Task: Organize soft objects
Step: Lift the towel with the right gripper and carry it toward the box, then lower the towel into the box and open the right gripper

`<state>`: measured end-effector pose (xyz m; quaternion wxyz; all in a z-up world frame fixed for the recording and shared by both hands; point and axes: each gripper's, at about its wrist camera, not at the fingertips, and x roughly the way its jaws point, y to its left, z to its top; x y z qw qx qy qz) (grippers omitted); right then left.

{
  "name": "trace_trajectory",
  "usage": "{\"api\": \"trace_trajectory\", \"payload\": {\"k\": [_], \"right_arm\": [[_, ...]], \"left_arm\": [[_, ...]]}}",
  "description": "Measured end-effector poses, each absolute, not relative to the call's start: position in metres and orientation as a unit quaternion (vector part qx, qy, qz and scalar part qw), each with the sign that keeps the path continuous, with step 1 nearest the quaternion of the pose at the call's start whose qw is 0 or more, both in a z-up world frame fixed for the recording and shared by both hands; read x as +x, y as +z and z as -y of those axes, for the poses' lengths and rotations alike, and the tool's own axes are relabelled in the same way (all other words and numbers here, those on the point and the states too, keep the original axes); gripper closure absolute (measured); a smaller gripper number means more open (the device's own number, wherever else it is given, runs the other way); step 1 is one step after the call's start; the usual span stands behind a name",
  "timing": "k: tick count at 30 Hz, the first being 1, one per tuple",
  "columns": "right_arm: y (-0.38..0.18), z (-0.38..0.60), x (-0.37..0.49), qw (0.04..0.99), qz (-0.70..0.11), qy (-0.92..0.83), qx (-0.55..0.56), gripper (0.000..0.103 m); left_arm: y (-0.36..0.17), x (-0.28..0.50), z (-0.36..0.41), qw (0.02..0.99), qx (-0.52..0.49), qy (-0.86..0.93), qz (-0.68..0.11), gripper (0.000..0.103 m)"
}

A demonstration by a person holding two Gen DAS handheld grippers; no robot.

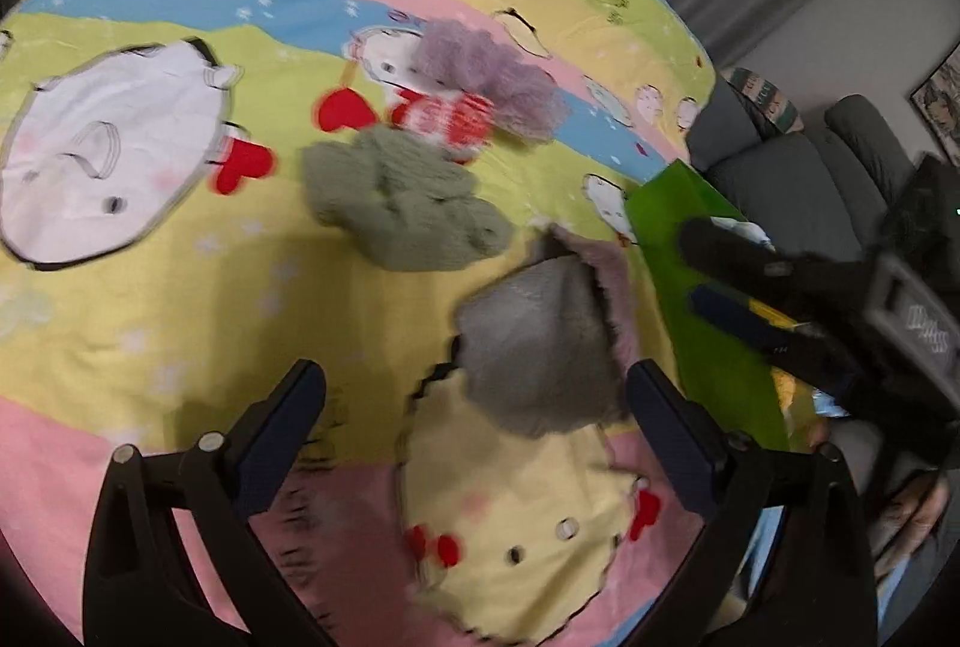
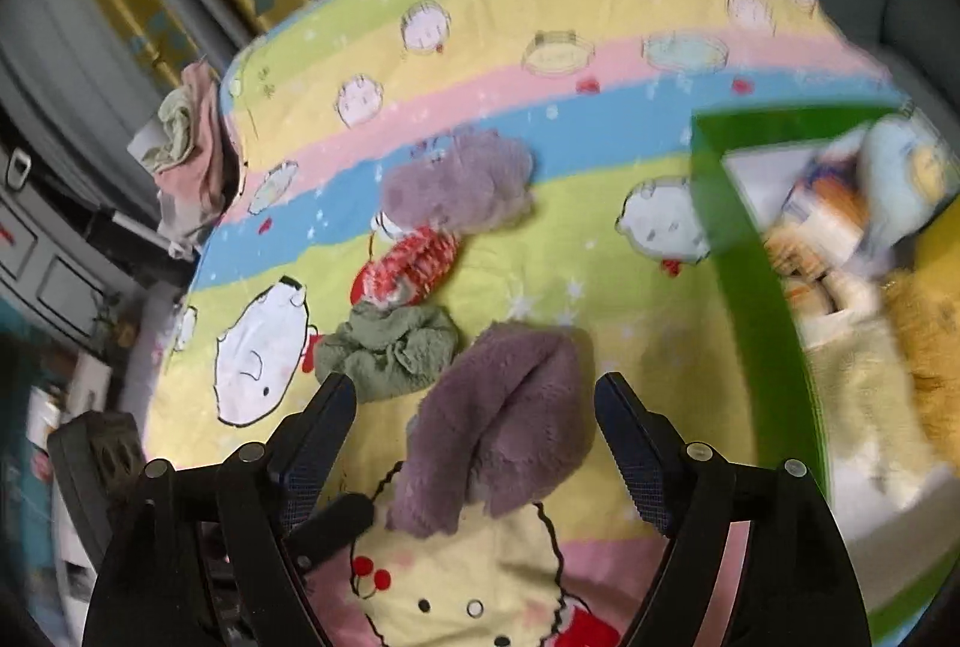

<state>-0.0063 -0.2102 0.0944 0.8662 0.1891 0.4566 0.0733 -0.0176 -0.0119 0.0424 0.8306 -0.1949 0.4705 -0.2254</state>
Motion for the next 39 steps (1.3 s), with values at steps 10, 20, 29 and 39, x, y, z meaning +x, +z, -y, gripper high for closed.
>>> {"api": "trace_trajectory", "payload": {"k": [10, 20, 29, 39], "right_arm": [[0.049, 0.217, 0.011, 0.836, -0.489, 0.086, 0.235, 0.021], [0.049, 0.226, 0.002, 0.828, -0.475, 0.108, 0.277, 0.068], [0.119, 0.27, -0.051, 0.879, -0.359, 0.075, 0.304, 0.068], [0.142, 0.35, -0.096, 0.893, -0.29, 0.003, 0.345, 0.068]], "left_arm": [[0.034, -0.002, 0.063, 0.814, -0.171, -0.242, -0.5, 0.059], [0.052, -0.003, 0.088, 0.825, -0.142, -0.253, -0.485, 0.078], [0.121, -0.029, 0.13, 0.852, -0.093, -0.314, -0.408, 0.078], [0.153, -0.045, 0.21, 0.838, -0.062, -0.392, -0.373, 0.078]]}}
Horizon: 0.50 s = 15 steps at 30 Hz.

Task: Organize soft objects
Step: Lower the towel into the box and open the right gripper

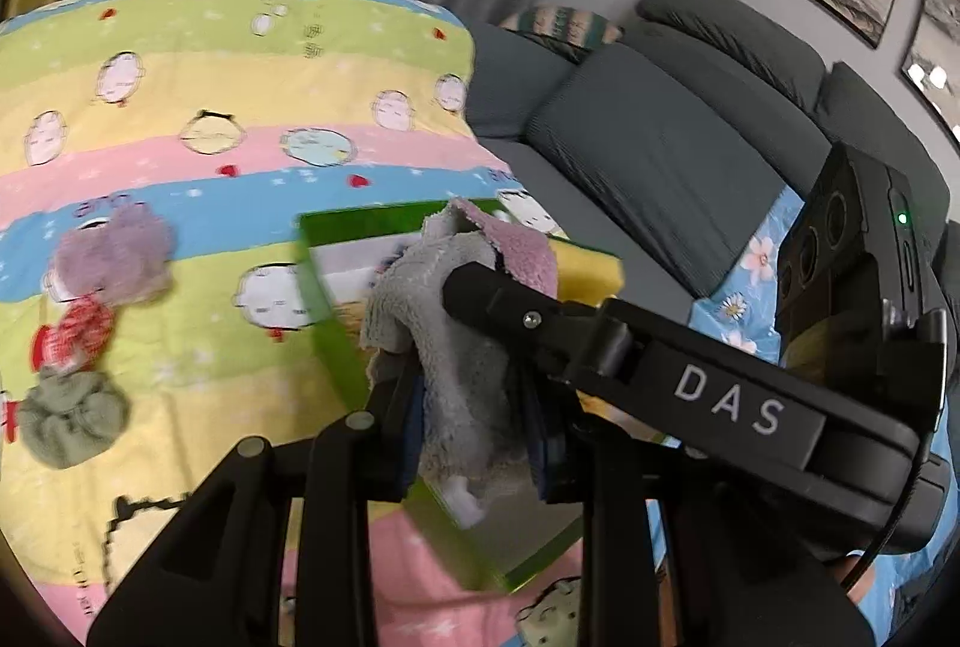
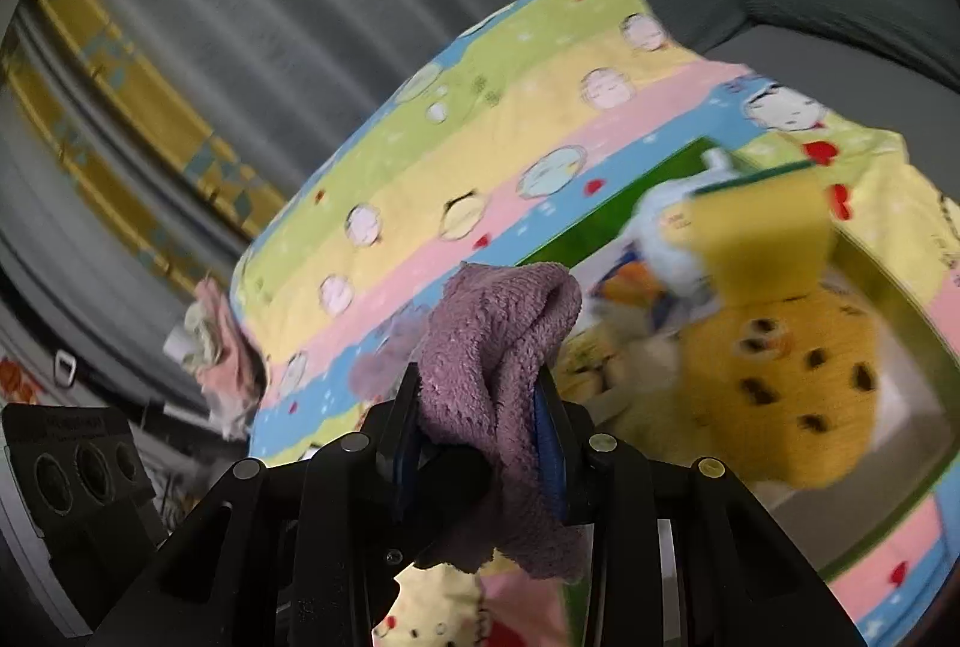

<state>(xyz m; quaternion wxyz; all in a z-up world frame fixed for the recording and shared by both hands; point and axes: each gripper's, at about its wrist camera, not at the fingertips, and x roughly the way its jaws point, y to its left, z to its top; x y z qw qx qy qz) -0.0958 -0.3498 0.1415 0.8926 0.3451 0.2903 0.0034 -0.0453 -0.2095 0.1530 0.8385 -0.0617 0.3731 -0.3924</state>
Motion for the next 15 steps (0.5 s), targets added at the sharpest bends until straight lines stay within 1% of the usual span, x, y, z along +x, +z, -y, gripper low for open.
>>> {"api": "trace_trajectory", "payload": {"k": [3, 7, 10, 15], "right_arm": [[0.134, 0.366, -0.095, 0.888, -0.295, -0.008, 0.352, 0.068], [0.104, 0.39, -0.083, 0.862, -0.335, -0.033, 0.379, 0.068], [0.091, 0.398, -0.077, 0.853, -0.358, -0.053, 0.376, 0.068], [0.072, 0.413, -0.074, 0.837, -0.377, -0.053, 0.394, 0.068]], "left_arm": [[0.15, -0.043, 0.233, 0.83, -0.052, -0.403, -0.381, 0.078], [0.131, -0.03, 0.262, 0.81, -0.038, -0.403, -0.424, 0.078], [0.116, -0.025, 0.275, 0.799, -0.036, -0.397, -0.451, 0.077], [0.103, -0.022, 0.287, 0.795, -0.032, -0.387, -0.467, 0.076]]}}
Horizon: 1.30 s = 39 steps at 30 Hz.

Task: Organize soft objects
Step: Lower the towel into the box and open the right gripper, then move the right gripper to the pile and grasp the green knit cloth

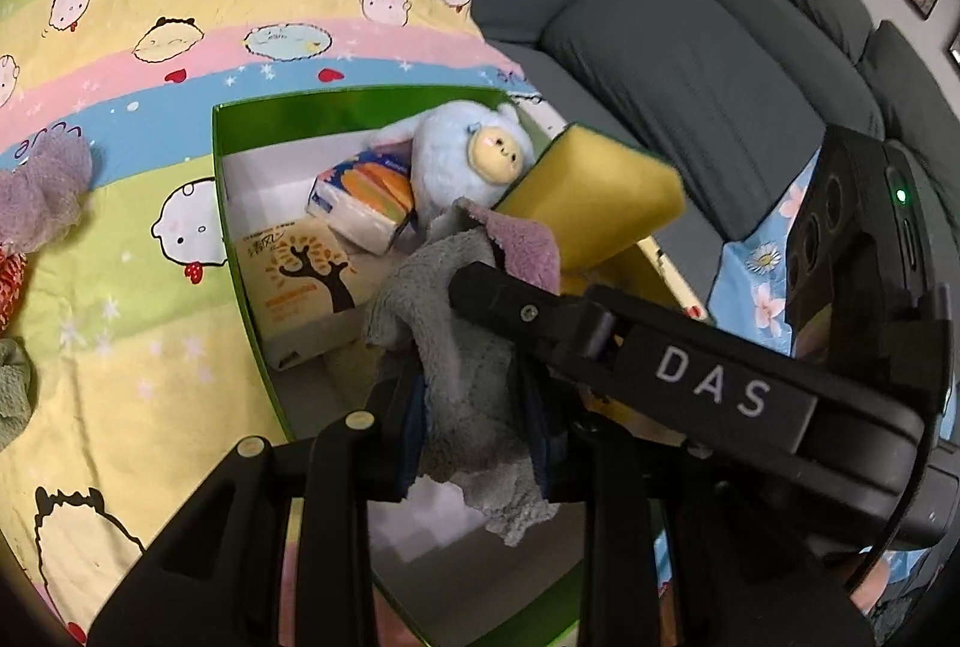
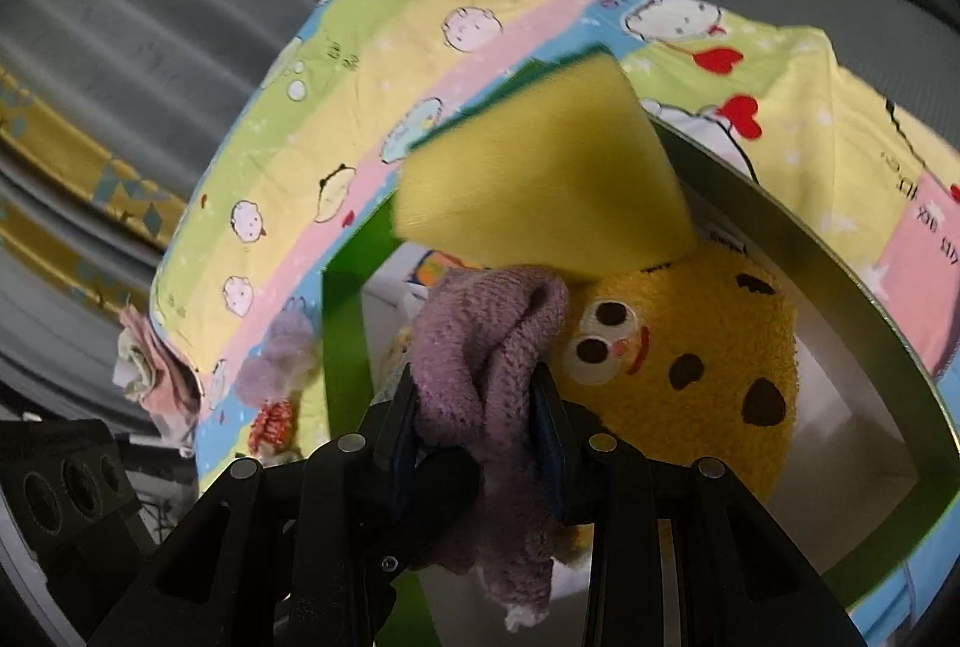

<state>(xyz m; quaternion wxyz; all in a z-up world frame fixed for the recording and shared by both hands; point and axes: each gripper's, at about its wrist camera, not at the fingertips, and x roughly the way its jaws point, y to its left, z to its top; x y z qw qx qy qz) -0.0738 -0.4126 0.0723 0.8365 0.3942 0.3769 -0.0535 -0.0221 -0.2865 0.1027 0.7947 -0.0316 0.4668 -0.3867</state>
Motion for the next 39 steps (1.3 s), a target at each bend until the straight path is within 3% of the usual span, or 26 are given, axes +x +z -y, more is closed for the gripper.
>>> {"api": "trace_trajectory", "payload": {"k": [8, 12, 14, 16, 19, 23, 29, 39], "right_arm": [[0.063, 0.412, -0.067, 0.828, -0.39, -0.073, 0.396, 0.068], [0.069, 0.411, -0.069, 0.83, -0.389, -0.077, 0.392, 0.064], [0.076, 0.406, -0.073, 0.838, -0.383, -0.087, 0.379, 0.049], [0.088, 0.401, -0.082, 0.852, -0.365, -0.108, 0.359, 0.03], [0.101, 0.395, -0.09, 0.869, -0.339, -0.117, 0.34, 0.023], [0.117, 0.384, -0.1, 0.892, -0.291, -0.112, 0.327, 0.013], [0.136, 0.351, -0.096, 0.917, -0.267, -0.083, 0.284, 0.006], [0.138, 0.273, -0.074, 0.934, -0.274, 0.027, 0.228, 0.004]], "left_arm": [[0.091, -0.019, 0.293, 0.804, -0.012, -0.357, -0.475, 0.074], [0.094, -0.024, 0.286, 0.807, -0.013, -0.348, -0.476, 0.062], [0.099, -0.028, 0.281, 0.813, -0.003, -0.342, -0.472, 0.055], [0.107, -0.036, 0.276, 0.825, 0.013, -0.331, -0.458, 0.04], [0.12, -0.045, 0.264, 0.844, 0.029, -0.318, -0.431, 0.023], [0.134, -0.056, 0.235, 0.864, 0.011, -0.303, -0.401, 0.017], [0.131, -0.062, 0.175, 0.878, -0.007, -0.261, -0.401, 0.013], [0.092, -0.046, 0.032, 0.89, -0.047, -0.139, -0.431, 0.013]]}}
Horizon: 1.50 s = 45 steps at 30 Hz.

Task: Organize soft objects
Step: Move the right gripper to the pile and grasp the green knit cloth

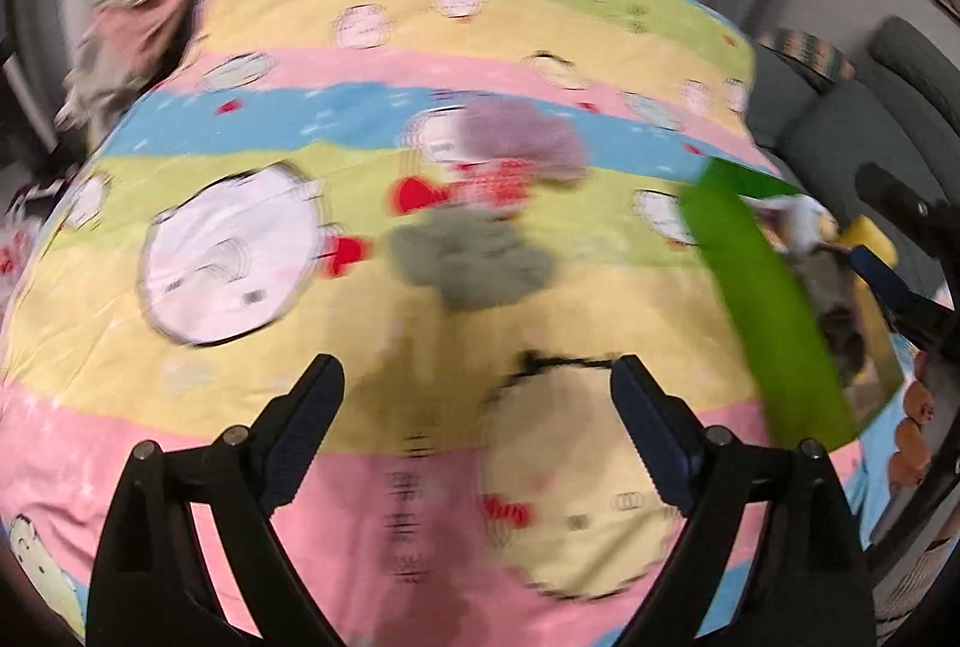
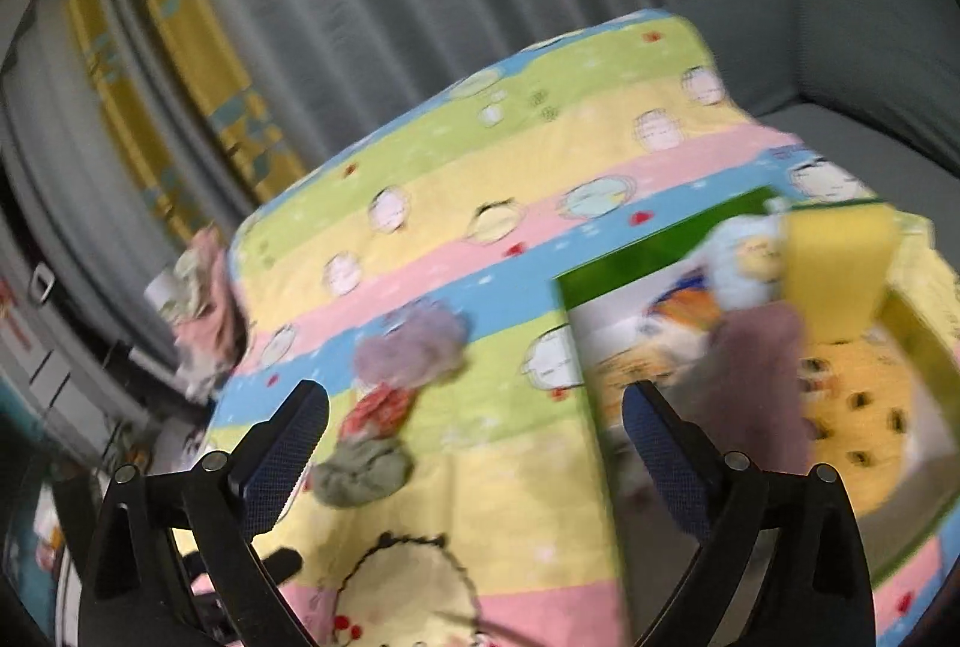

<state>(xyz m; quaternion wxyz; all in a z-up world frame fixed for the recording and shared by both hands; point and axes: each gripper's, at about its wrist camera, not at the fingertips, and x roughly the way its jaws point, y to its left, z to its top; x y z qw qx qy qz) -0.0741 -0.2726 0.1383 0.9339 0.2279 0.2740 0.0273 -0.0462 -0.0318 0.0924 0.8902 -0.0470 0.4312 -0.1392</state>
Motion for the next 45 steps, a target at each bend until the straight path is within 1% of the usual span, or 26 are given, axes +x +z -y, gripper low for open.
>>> {"api": "trace_trajectory", "payload": {"k": [6, 9, 11, 15, 19, 22, 24, 27, 28, 29, 30, 31, 34, 38, 45], "right_arm": [[0.116, 0.222, -0.05, 0.928, -0.321, 0.046, 0.183, 0.004], [0.104, 0.204, -0.045, 0.918, -0.335, 0.092, 0.19, 0.004], [0.095, 0.196, -0.034, 0.906, -0.355, 0.112, 0.2, 0.004], [0.081, 0.178, 0.007, 0.894, -0.4, 0.075, 0.187, 0.004], [0.059, 0.155, 0.043, 0.868, -0.455, 0.066, 0.186, 0.004], [0.048, 0.136, 0.056, 0.861, -0.471, 0.062, 0.183, 0.005], [0.04, 0.127, 0.062, 0.859, -0.479, 0.055, 0.174, 0.012], [0.035, 0.116, 0.062, 0.872, -0.471, 0.026, 0.131, 0.034], [0.035, 0.115, 0.06, 0.877, -0.466, 0.016, 0.115, 0.053], [0.036, 0.116, 0.059, 0.878, -0.467, 0.015, 0.108, 0.068], [0.036, 0.118, 0.055, 0.876, -0.469, 0.02, 0.11, 0.072], [0.039, 0.12, 0.053, 0.874, -0.471, 0.024, 0.118, 0.08], [0.058, 0.13, 0.028, 0.874, -0.46, 0.059, 0.147, 0.081], [0.079, 0.131, -0.008, 0.877, -0.453, 0.086, 0.136, 0.081], [0.065, 0.133, -0.04, 0.859, -0.485, 0.103, 0.127, 0.081]], "left_arm": [[0.066, -0.041, -0.026, 0.894, -0.065, -0.084, -0.435, 0.013], [0.054, -0.036, -0.044, 0.889, -0.087, -0.083, -0.441, 0.013], [0.054, -0.033, -0.051, 0.882, -0.101, -0.082, -0.452, 0.013], [0.058, -0.037, -0.064, 0.889, -0.118, -0.07, -0.437, 0.012], [0.053, -0.036, -0.073, 0.877, -0.126, -0.052, -0.461, 0.012], [0.057, -0.037, -0.078, 0.884, -0.123, -0.037, -0.45, 0.012], [0.061, -0.037, -0.083, 0.888, -0.124, -0.028, -0.442, 0.012], [0.06, -0.036, -0.089, 0.886, -0.135, -0.024, -0.443, 0.012], [0.06, -0.035, -0.09, 0.885, -0.138, -0.026, -0.445, 0.012], [0.06, -0.035, -0.091, 0.884, -0.14, -0.028, -0.445, 0.012], [0.06, -0.035, -0.091, 0.884, -0.14, -0.028, -0.444, 0.012], [0.061, -0.036, -0.09, 0.885, -0.14, -0.028, -0.443, 0.012], [0.062, -0.036, -0.088, 0.885, -0.138, -0.033, -0.443, 0.012], [0.062, -0.037, -0.085, 0.881, -0.144, -0.05, -0.447, 0.012], [0.055, -0.04, -0.071, 0.872, -0.139, -0.072, -0.464, 0.012]]}}
